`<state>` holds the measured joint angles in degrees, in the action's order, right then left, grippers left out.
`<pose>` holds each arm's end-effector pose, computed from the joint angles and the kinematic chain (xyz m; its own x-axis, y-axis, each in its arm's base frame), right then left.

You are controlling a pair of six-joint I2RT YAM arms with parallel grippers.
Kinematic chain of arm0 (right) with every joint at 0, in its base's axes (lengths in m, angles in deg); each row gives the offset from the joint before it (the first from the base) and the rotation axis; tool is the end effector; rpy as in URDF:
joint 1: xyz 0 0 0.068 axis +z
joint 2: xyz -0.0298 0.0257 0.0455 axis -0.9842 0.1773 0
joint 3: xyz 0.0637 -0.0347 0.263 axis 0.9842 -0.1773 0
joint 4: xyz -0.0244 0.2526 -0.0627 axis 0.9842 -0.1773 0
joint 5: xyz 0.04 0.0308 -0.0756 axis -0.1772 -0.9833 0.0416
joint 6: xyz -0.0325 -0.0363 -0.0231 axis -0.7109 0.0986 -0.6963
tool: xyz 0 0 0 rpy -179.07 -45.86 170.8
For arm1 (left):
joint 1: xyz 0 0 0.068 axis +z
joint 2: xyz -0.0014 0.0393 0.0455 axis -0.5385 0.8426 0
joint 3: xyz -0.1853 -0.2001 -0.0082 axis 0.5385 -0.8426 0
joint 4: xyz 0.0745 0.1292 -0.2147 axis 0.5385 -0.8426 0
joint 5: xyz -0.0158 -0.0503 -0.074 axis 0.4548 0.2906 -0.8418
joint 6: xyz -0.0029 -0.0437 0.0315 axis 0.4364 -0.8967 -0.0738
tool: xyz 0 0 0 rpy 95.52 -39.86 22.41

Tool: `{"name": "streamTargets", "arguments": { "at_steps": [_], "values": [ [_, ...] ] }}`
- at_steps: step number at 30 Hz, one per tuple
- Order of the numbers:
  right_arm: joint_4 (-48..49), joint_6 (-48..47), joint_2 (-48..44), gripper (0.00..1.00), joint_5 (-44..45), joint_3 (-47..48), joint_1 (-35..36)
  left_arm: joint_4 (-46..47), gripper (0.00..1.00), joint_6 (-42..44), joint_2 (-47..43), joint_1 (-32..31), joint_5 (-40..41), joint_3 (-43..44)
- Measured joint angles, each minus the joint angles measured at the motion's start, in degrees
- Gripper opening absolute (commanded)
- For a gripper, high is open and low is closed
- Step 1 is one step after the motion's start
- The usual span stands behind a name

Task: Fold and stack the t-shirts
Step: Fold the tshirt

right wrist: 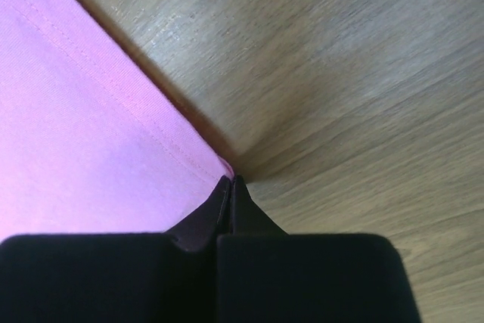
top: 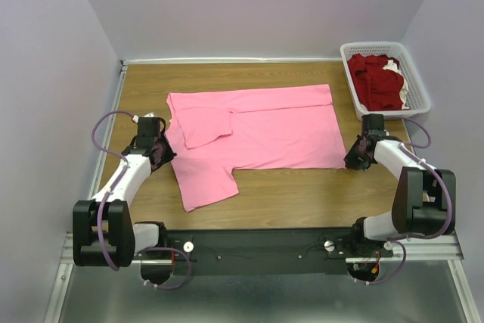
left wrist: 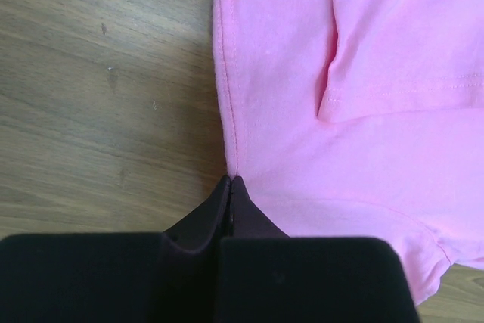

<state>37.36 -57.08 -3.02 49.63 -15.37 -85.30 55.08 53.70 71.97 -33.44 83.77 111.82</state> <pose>0.2493 -0.0265 0.1604 -0.7300 0.5793 -0.3626 0.5709 0.8086 0.1425 0.2365 -0.0026 0.1951 -0.6936 -0.4701 -0.5458 -0.3828 0.8824 -0.2735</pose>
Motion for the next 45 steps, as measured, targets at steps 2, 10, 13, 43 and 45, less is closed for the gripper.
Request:
{"name": "streamTargets", "arguments": {
  "at_steps": [2,10,13,43,45],
  "values": [
    [-1.09,-0.35,0.0,0.01,0.0,0.48,-0.15,-0.48,0.0,0.02,-0.24,0.0,-0.24,0.0],
    [-6.71,-2.1,0.0,0.01,-0.7,7.85,-0.22,-2.84,0.0,0.26,-0.9,1.79,-1.9,1.64],
    [-7.65,-2.82,0.42,0.01,-0.79,12.26,-0.22,-3.1,0.0,0.63,-0.81,1.99,-2.58,2.78],
    [-9.68,-6.34,24.26,0.01,-5.7,41.16,-0.22,0.9,0.0,0.81,16.22,5.44,-9.25,17.88],
    [-9.7,-6.4,24.9,0.01,-6.12,42.12,-0.22,1.27,0.0,0.81,16.72,5.6,-9.33,18.05]
  ]
}}
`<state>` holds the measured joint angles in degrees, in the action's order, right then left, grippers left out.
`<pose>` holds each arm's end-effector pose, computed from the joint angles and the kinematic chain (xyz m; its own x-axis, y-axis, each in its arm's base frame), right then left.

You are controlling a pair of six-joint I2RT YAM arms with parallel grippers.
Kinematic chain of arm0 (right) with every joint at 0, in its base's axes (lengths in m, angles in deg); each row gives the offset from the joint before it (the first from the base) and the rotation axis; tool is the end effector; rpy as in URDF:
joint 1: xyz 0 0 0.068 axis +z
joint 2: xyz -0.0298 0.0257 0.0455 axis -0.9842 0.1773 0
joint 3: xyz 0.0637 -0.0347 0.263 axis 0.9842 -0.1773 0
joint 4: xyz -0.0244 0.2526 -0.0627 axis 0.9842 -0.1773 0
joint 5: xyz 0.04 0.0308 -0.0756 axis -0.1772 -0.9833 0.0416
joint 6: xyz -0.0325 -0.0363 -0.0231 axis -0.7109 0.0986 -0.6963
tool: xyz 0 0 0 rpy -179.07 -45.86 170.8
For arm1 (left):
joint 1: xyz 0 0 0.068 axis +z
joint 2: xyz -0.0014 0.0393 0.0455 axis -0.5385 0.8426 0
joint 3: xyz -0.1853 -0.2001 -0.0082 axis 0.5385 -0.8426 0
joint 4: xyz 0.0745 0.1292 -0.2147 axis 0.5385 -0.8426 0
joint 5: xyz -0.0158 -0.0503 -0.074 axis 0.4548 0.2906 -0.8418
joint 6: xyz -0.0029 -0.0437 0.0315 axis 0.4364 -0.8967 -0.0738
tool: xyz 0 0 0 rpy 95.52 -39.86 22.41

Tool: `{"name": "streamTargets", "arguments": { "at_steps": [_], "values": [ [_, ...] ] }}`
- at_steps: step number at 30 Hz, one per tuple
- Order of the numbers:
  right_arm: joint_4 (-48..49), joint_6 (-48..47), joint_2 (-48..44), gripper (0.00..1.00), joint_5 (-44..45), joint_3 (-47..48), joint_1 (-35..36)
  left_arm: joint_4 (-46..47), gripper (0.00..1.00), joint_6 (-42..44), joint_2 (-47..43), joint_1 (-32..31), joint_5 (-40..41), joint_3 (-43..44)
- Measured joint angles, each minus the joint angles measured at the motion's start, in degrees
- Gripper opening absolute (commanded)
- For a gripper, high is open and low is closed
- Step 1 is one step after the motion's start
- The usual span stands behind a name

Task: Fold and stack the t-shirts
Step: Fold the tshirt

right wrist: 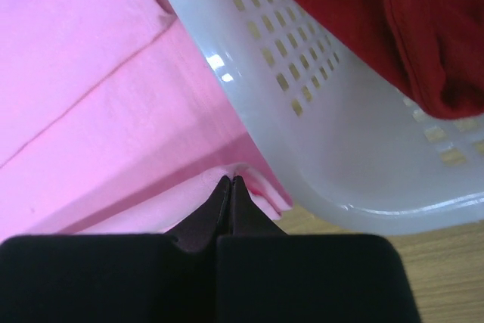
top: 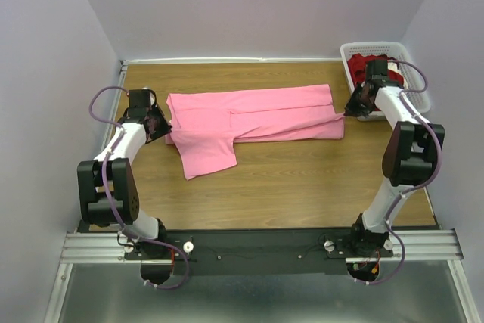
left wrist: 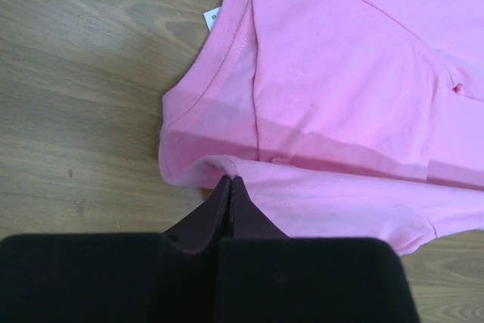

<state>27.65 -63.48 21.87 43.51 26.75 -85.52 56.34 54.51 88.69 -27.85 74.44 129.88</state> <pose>0.3987 -0.0386 0.2297 -0.7529 0.4857 -0.4441 0.4241 0.8741 0.2370 0.3165 0.0213 0.2193 -0.6747 -0.5214 -0.5224 -0.3525 0.8495 -0.3926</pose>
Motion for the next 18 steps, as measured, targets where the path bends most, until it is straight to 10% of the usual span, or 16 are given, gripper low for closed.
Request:
{"name": "streamTargets", "arguments": {
  "at_steps": [18],
  "values": [
    [0.63,-0.63,6.36,0.01,-0.09,4.33,0.7,2.69,0.0,-0.85,4.04,0.9,-0.37,2.64]
  ]
}}
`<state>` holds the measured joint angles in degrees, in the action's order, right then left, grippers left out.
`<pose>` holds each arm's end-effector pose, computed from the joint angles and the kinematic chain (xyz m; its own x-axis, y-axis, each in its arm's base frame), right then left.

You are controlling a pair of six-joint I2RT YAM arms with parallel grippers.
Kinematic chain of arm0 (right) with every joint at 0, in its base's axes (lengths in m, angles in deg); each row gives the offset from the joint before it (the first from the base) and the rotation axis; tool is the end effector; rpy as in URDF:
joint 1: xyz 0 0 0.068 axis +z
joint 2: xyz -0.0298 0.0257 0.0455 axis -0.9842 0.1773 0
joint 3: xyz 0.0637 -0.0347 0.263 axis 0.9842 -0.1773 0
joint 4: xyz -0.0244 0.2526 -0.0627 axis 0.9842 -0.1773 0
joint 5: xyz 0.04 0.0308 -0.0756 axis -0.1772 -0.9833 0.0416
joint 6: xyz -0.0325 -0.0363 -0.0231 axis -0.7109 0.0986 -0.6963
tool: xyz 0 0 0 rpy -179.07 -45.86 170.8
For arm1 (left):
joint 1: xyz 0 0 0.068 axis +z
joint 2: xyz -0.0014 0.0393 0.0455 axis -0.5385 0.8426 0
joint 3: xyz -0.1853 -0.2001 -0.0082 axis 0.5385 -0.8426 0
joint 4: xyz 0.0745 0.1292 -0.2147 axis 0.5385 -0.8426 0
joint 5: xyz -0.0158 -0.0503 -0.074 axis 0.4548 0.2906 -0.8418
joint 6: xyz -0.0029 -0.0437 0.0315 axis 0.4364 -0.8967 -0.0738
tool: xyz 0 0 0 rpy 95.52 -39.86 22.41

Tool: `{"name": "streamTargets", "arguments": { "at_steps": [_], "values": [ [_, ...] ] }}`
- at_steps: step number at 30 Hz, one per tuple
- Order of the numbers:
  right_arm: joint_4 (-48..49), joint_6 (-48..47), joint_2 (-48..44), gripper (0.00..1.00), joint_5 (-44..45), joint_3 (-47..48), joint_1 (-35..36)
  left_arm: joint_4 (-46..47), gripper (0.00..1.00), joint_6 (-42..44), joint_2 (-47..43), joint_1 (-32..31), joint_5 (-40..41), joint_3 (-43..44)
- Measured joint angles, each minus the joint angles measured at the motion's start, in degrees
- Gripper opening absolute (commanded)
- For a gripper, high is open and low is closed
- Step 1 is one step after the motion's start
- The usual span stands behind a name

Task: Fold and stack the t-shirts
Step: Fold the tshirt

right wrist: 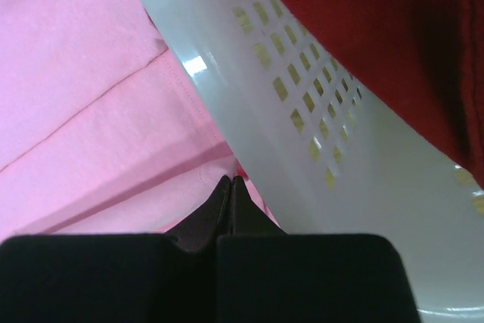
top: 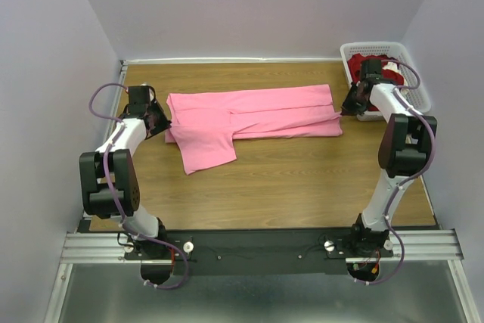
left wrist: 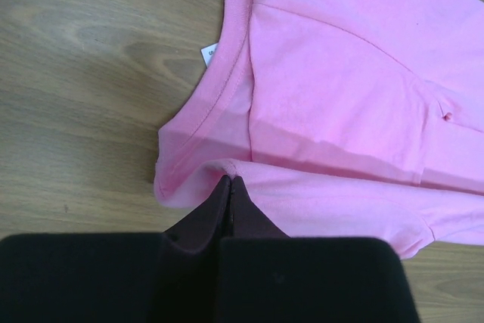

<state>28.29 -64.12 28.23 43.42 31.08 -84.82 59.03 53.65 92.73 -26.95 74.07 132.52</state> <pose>0.4226 -0.0358 0.2095 -0.7742 0.4676 -0.4266 0.4097 0.8840 0.2253 0.3346 0.0279 0.2154 -0.6512 -0.5432 -0.5300 -0.3629 0.8362 -0.4111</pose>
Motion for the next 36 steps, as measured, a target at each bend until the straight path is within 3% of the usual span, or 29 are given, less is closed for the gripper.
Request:
{"name": "streamTargets", "arguments": {
  "at_steps": [21,24,28,29,31,36],
  "values": [
    [2.03,-1.03,1.75,0.04,4.28,0.07,1.73,3.23,0.0,-0.24,3.74,0.0,0.61,1.99],
    [2.29,-1.05,1.81,0.1,4.33,0.07,1.75,3.26,0.0,-0.31,4.57,0.0,1.07,1.99],
    [2.64,-1.27,1.92,0.25,4.28,0.28,1.9,3.37,0.3,-0.61,4.76,0.0,1.4,1.99],
    [2.69,-1.51,1.99,0.28,4.0,0.55,1.97,3.52,0.46,-0.61,4.76,0.0,1.62,1.99],
    [2.91,-1.68,2.03,0.38,3.93,1.01,2.12,3.72,0.61,-0.68,4.7,0.0,2.1,1.99],
    [3.39,-2.56,1.9,0.53,2.4,1.88,2.91,3.58,0.75,-0.11,2.51,0.0,3.56,1.99]
  ]
}}
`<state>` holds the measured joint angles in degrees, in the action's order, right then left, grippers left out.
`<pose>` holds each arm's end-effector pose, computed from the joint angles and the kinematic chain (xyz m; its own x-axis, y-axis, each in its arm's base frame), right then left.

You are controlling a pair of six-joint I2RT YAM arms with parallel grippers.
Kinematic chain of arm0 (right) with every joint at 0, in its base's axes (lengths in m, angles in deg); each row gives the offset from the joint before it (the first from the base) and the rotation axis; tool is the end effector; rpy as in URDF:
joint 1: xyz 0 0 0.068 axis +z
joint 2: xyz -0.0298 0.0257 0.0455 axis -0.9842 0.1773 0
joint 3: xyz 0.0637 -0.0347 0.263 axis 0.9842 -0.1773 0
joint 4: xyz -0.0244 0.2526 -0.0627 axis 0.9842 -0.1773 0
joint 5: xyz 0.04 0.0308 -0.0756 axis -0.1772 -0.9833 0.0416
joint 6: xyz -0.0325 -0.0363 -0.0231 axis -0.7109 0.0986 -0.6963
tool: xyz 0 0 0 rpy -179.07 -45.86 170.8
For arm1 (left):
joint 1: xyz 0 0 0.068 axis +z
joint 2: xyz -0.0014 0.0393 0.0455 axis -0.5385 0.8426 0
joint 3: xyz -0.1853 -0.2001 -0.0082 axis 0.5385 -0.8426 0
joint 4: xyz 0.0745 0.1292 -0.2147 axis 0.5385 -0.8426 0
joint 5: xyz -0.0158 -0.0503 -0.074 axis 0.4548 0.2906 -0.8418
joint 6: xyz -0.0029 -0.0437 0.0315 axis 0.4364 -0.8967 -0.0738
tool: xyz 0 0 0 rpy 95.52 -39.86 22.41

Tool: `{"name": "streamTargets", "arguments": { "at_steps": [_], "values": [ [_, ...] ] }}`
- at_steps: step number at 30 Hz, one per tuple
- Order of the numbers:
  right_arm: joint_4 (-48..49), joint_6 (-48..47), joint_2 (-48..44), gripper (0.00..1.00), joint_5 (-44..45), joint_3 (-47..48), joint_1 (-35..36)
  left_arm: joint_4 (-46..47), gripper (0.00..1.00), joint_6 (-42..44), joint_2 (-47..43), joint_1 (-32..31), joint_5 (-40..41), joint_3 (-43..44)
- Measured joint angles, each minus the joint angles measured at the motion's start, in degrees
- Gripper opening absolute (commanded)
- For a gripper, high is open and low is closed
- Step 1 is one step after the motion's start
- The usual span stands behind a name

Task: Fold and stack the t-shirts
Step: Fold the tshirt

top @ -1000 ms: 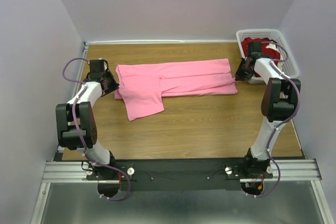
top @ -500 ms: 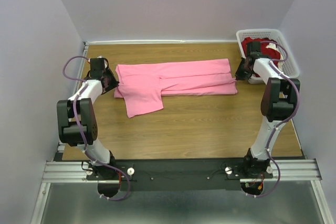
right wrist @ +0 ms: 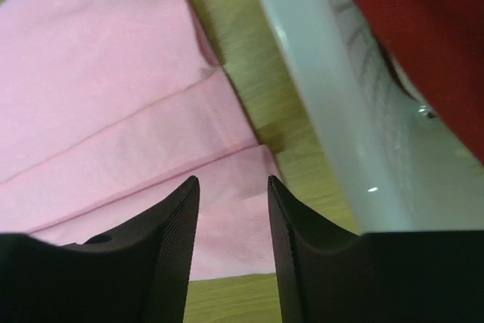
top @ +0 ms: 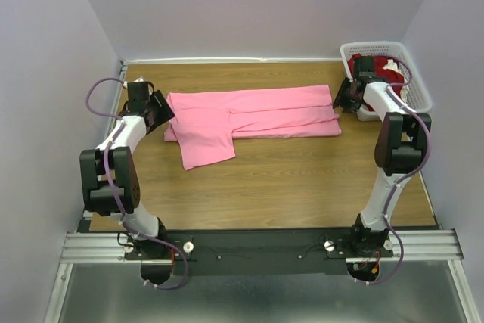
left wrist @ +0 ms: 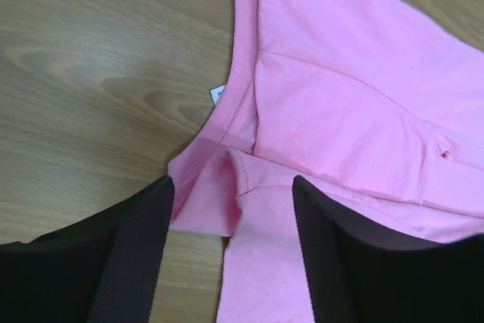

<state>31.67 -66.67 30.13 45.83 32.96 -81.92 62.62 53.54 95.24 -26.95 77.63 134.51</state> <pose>0.4373 -0.0163 0.2091 -0.7773 0.3862 -0.4966 0.3370 0.9222 0.1897 0.3496 0.0316 0.2166 -0.6001 -0.5431 -0.5872 -0.3801 0.8396 -0.3880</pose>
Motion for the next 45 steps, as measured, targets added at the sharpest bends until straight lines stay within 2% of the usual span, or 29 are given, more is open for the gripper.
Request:
{"name": "streamTargets", "arguments": {
  "at_steps": [1,3,4,7,12,13,16,20,25,32,33,36,37,38,40,45],
  "values": [
    [-0.07,-0.11,-0.17,0.59,-0.46,0.0,0.22,-0.13,0.75,0.13,-1.14,-0.02,0.48,-0.02],
    [-0.07,-0.07,-0.74,0.63,-1.53,0.0,0.79,-0.37,0.75,0.39,-3.8,-0.17,1.27,-0.2],
    [-0.13,-0.28,-1.31,0.68,-2.16,-0.04,1.07,-0.37,0.76,0.55,-5.51,-0.5,1.97,-0.46],
    [0.04,-0.7,-4.94,0.75,-3.85,-1.03,2.29,-0.68,0.78,1.22,-12.17,-2.4,4.68,-2.43],
    [0.48,-1.53,-15.3,0.78,-7.13,-5.4,4.94,-2.62,0.77,1.73,-20.74,-11.98,8.76,-8.87],
    [0.68,-1.55,-17.11,0.78,-7.72,-6.38,5.49,-3.21,0.73,1.7,-21.46,-14.67,9.2,-10.58],
    [1.31,-1.62,-21.31,0.78,-8.87,-10.16,6.45,-5.14,0.61,0.83,-21.62,-20.7,9.97,-15.26],
    [1.18,-1.64,-24.28,0.78,-10.14,-15.1,6.62,-7.98,0.51,-0.35,-19.82,-24.63,10.64,-18.58],
    [1.18,-1.75,-25.51,0.78,-10.95,-20.13,6.62,-8.24,0.49,-0.98,-14.36,-27.5,11.85,-18.32],
    [1.51,-1.92,-27.39,0.78,-11.54,-24.41,6.62,-7.69,0.49,-0.92,-8.72,-28.0,13.97,-16.87],
    [1.62,-1.92,-27.54,0.78,-11.58,-24.72,6.62,-7.56,0.47,-0.87,-7.78,-28.0,14.4,-16.37],
    [1.9,-1.9,-27.98,0.78,-11.72,-25.9,6.62,-6.73,0.24,-0.7,-6.71,-28.44,15.1,-15.65],
    [2.01,-1.9,-27.98,0.78,-11.74,-26.29,6.62,-6.58,0.1,-0.59,-6.43,-28.59,15.39,-15.5],
    [2.1,-1.9,-27.98,0.78,-11.76,-26.67,6.62,-6.43,0.04,-0.61,-6.25,-28.63,15.52,-15.43],
    [2.1,-1.9,-27.98,0.78,-11.85,-27.08,6.62,-6.16,0.0,-0.68,-6.01,-28.79,15.82,-15.23],
    [2.51,-1.9,-27.98,0.78,-11.98,-27.12,6.62,-8.31,0.0,-0.46,-5.99,-29.0,17.25,-13.03]
  ]
}}
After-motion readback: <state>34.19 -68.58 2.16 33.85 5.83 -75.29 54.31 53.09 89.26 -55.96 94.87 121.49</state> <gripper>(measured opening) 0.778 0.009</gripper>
